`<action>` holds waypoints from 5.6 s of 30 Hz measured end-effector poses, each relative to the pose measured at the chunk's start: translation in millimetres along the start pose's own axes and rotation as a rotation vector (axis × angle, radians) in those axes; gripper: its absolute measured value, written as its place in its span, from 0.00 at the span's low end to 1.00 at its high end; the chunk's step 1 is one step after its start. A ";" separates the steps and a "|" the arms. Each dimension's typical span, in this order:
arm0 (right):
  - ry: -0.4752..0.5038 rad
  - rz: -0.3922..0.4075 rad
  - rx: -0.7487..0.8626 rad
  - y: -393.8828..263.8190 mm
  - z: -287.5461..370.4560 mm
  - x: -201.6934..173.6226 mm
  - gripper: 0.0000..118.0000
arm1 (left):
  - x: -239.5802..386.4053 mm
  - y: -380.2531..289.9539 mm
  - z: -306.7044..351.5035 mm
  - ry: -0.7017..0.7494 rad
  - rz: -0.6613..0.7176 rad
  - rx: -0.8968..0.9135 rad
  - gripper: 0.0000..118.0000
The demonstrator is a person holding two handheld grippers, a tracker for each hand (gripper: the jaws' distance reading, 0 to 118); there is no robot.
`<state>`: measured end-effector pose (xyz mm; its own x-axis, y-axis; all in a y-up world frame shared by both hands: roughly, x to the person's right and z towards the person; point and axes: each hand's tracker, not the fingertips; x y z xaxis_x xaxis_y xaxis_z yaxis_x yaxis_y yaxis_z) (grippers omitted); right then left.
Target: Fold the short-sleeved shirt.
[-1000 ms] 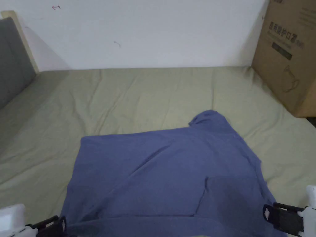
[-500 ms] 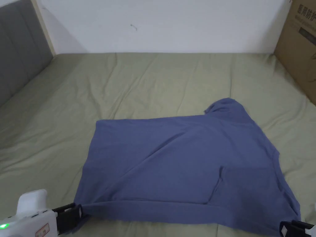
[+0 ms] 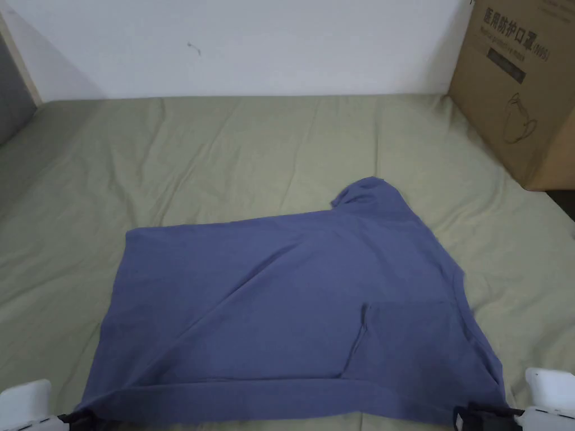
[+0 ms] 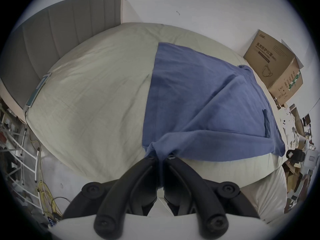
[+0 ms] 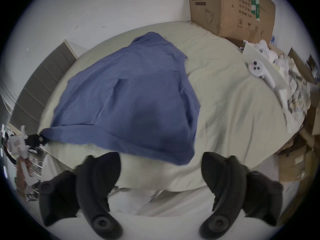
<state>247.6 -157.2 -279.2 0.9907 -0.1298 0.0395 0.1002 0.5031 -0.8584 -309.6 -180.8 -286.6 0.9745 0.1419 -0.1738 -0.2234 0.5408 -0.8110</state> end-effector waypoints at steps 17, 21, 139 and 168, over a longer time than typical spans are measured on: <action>0.068 -0.077 0.004 36.1 -1.6 47.7 0.06 | 2.0 12.9 16.8 0.008 -0.021 0.017 0.04; 0.114 -0.126 0.042 72.5 14.7 35.4 0.06 | 6.0 37.5 18.0 0.027 -0.078 0.035 0.04; -0.081 0.098 -0.073 275.6 -211.7 5.3 0.00 | 29.5 171.1 -102.3 -0.069 0.000 0.022 0.88; 0.134 -0.047 0.090 261.7 -48.8 21.1 0.00 | 20.8 228.1 -27.9 -0.052 -0.059 0.183 0.03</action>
<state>290.2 -69.9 -527.9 0.9643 -0.2648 0.0049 0.1598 0.5671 -0.8080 -339.7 -77.7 -490.8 0.9847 0.1453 -0.0963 -0.1706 0.6908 -0.7027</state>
